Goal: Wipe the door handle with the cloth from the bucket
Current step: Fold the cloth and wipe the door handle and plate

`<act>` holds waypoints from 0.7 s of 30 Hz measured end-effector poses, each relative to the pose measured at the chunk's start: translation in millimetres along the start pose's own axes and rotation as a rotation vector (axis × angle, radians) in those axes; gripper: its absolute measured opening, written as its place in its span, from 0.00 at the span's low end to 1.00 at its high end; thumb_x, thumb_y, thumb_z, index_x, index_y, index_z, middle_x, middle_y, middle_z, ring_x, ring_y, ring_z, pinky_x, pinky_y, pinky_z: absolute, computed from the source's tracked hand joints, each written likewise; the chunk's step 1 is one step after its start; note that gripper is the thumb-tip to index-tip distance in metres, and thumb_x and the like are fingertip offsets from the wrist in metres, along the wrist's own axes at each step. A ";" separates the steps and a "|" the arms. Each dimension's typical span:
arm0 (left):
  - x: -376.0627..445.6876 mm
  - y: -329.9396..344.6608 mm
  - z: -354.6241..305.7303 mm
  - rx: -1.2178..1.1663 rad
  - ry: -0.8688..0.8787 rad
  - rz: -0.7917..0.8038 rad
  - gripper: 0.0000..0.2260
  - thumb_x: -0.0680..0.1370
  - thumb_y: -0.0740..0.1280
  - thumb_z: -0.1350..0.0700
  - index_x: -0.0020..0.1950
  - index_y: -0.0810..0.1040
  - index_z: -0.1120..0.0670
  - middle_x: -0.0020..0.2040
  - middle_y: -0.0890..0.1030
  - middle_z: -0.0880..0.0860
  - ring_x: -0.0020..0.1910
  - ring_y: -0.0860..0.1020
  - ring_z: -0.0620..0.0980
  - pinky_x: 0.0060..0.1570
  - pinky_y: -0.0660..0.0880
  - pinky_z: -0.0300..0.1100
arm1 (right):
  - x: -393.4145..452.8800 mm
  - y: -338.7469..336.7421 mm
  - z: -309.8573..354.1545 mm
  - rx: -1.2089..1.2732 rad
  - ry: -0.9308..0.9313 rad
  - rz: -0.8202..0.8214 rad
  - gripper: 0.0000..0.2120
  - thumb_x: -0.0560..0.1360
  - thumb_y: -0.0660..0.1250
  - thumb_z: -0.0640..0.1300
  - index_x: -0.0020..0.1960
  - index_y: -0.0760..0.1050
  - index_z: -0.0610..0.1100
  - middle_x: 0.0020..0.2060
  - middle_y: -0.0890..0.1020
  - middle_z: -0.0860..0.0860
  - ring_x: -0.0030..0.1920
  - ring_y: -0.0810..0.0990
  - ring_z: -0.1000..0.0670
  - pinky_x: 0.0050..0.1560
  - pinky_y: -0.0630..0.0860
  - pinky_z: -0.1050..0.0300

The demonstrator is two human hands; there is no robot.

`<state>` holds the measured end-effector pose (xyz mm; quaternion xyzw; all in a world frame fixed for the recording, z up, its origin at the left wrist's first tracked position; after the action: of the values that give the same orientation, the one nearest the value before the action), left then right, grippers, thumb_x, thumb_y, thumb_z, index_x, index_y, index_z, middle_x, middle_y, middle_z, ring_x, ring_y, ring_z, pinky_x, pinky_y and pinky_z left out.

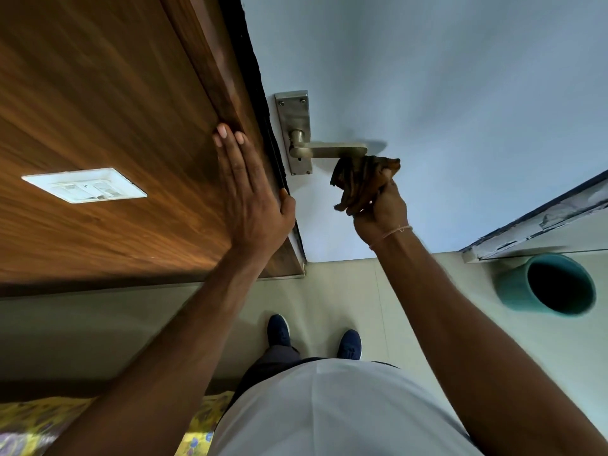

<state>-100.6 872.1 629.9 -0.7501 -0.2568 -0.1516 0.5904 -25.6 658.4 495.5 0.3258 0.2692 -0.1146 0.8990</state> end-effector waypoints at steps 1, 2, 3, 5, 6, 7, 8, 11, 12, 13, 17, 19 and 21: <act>-0.1 0.4 0.2 0.003 0.003 0.000 0.46 0.77 0.71 0.50 0.84 0.52 0.72 0.84 0.54 0.75 0.86 0.54 0.74 0.86 0.58 0.63 | -3.1 3.0 -3.4 0.084 0.051 0.007 0.11 0.87 0.60 0.42 0.58 0.81 0.40 0.44 0.86 0.41 0.39 0.85 0.39 0.40 0.85 0.40; -0.5 0.5 0.5 0.006 0.006 0.001 0.46 0.77 0.71 0.50 0.84 0.52 0.72 0.84 0.54 0.75 0.86 0.54 0.74 0.86 0.58 0.63 | -4.1 6.9 -7.0 0.172 0.082 0.031 0.10 0.85 0.60 0.39 0.54 0.81 0.39 0.45 0.85 0.41 0.40 0.85 0.38 0.43 0.85 0.42; -0.8 0.5 1.0 0.008 0.010 0.001 0.46 0.77 0.71 0.50 0.84 0.52 0.72 0.84 0.54 0.75 0.86 0.54 0.74 0.86 0.57 0.63 | -7.4 12.8 -7.5 0.235 0.092 0.058 0.10 0.83 0.60 0.37 0.51 0.80 0.39 0.45 0.85 0.40 0.41 0.84 0.38 0.45 0.85 0.44; -0.8 -0.3 2.0 0.007 0.015 -0.001 0.46 0.77 0.71 0.51 0.84 0.52 0.72 0.84 0.54 0.75 0.86 0.54 0.74 0.86 0.58 0.63 | -15.2 28.2 -4.6 0.280 0.076 0.108 0.11 0.81 0.58 0.33 0.47 0.79 0.37 0.43 0.83 0.40 0.39 0.82 0.38 0.40 0.80 0.49; -0.3 -0.8 2.4 0.003 0.017 -0.002 0.45 0.77 0.71 0.51 0.84 0.52 0.72 0.84 0.54 0.75 0.85 0.54 0.74 0.86 0.58 0.63 | -17.7 36.8 -2.5 0.254 0.046 0.135 0.11 0.79 0.58 0.31 0.47 0.79 0.37 0.42 0.82 0.41 0.37 0.80 0.39 0.37 0.77 0.51; 0.1 -1.4 2.7 -0.002 0.019 -0.006 0.45 0.77 0.71 0.51 0.83 0.53 0.73 0.84 0.55 0.75 0.85 0.54 0.74 0.85 0.58 0.63 | -20.4 46.0 0.2 0.222 0.015 0.160 0.11 0.79 0.58 0.29 0.49 0.79 0.36 0.42 0.81 0.40 0.37 0.79 0.39 0.37 0.76 0.51; 0.3 -1.6 3.1 -0.006 0.022 -0.008 0.45 0.77 0.71 0.51 0.83 0.53 0.73 0.84 0.55 0.75 0.85 0.55 0.74 0.86 0.58 0.63 | -21.9 53.7 2.1 0.198 -0.013 0.161 0.12 0.79 0.57 0.28 0.51 0.79 0.35 0.43 0.82 0.39 0.39 0.80 0.38 0.39 0.77 0.50; 0.1 -0.3 5.1 0.002 0.029 -0.010 0.45 0.78 0.72 0.50 0.83 0.54 0.72 0.84 0.56 0.75 0.85 0.55 0.73 0.86 0.58 0.61 | -15.9 63.7 -1.0 0.149 -0.074 0.090 0.14 0.79 0.58 0.26 0.58 0.79 0.33 0.51 0.81 0.35 0.47 0.81 0.34 0.44 0.83 0.46; 0.1 0.1 5.9 0.005 0.030 -0.010 0.45 0.78 0.72 0.49 0.83 0.54 0.72 0.84 0.56 0.75 0.85 0.55 0.73 0.86 0.58 0.61 | -17.0 68.2 -4.9 0.119 -0.078 0.070 0.15 0.77 0.59 0.25 0.58 0.79 0.31 0.52 0.81 0.32 0.47 0.81 0.31 0.44 0.85 0.43; -0.2 0.8 6.3 0.005 0.033 -0.011 0.45 0.78 0.72 0.49 0.83 0.54 0.72 0.84 0.56 0.75 0.85 0.55 0.73 0.86 0.58 0.61 | -20.4 74.5 -9.2 0.092 -0.074 0.056 0.18 0.74 0.60 0.25 0.61 0.79 0.29 0.55 0.81 0.29 0.50 0.82 0.27 0.48 0.87 0.37; 1.1 1.6 4.4 -0.006 0.036 -0.027 0.46 0.80 0.73 0.46 0.83 0.55 0.73 0.83 0.57 0.76 0.84 0.56 0.75 0.85 0.59 0.62 | -26.5 87.8 -23.5 0.031 -0.057 0.019 0.24 0.75 0.57 0.22 0.68 0.77 0.30 0.57 0.82 0.34 0.53 0.82 0.34 0.53 0.86 0.45; 1.0 1.9 4.3 -0.016 0.034 -0.024 0.45 0.78 0.74 0.49 0.82 0.55 0.74 0.83 0.57 0.77 0.84 0.57 0.75 0.85 0.59 0.63 | -28.7 86.5 -13.5 0.015 -0.095 0.034 0.26 0.72 0.58 0.21 0.68 0.76 0.28 0.58 0.81 0.30 0.54 0.82 0.30 0.56 0.85 0.40; 1.3 2.1 4.3 -0.031 0.036 -0.021 0.45 0.76 0.74 0.52 0.82 0.55 0.74 0.82 0.57 0.77 0.84 0.56 0.76 0.86 0.58 0.63 | -26.1 73.2 7.0 0.020 -0.163 0.050 0.28 0.65 0.61 0.21 0.65 0.77 0.25 0.56 0.81 0.24 0.52 0.82 0.22 0.57 0.84 0.32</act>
<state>-98.7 876.2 627.9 -0.7534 -0.2516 -0.1752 0.5817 -16.5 710.4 553.0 0.3310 0.1856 -0.1211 0.9172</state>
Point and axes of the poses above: each hand's wrist, its own x-axis towards the middle knuckle, its own y-axis out of the palm, z = x × y, the point moved 8 cm from there along x, towards the middle knuckle
